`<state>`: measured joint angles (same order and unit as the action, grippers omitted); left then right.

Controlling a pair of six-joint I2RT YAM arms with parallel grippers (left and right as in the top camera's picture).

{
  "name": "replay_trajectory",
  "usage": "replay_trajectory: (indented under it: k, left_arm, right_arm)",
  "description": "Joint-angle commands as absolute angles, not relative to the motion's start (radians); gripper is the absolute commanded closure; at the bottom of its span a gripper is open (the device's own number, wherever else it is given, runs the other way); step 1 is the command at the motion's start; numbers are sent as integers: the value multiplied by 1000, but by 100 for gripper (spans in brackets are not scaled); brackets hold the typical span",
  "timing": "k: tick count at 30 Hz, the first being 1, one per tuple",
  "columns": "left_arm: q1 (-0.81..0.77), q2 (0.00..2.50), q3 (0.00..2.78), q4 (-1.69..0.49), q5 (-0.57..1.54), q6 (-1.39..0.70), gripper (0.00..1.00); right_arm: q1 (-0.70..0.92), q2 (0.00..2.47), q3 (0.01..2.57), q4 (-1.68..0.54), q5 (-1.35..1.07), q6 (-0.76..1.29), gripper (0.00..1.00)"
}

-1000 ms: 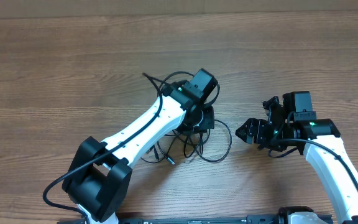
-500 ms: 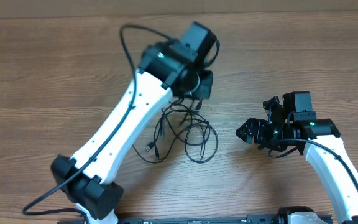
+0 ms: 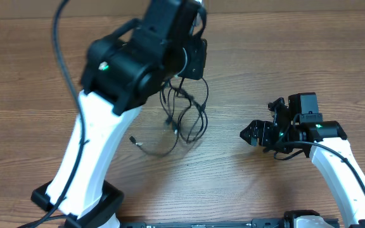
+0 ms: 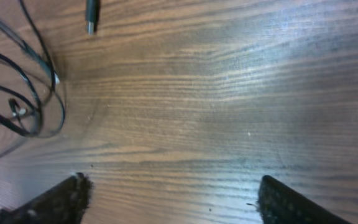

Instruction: Untangle cables

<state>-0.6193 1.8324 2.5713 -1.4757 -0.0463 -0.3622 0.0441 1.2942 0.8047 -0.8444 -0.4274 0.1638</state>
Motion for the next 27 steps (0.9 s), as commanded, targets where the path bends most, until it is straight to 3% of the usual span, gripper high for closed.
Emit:
replay_trajectory:
  k: [1,9,19,22,27]
  left_arm:
    - [-614,1758,2630,-1438,-14,-336,96]
    - [-614,1774,2627,-1441,128,-336,96]
    - [-616,1778,2627,-1409,215,-336,96]
    - [-616,1778,2627,-1382,255,-336,96]
    - [-616,1778,2627,-1348,327,-352,96]
  right_arm:
    - [47,1286,811,-808,-498,134,11]
    - [47,1286,811,-661,-945,-31,9]
    - [120,1286,811,-550,-967,-31,9]
    - [158,1287,811,-539,-913,-15,17]
    - [211,1301,811,-484,-815,101,18]
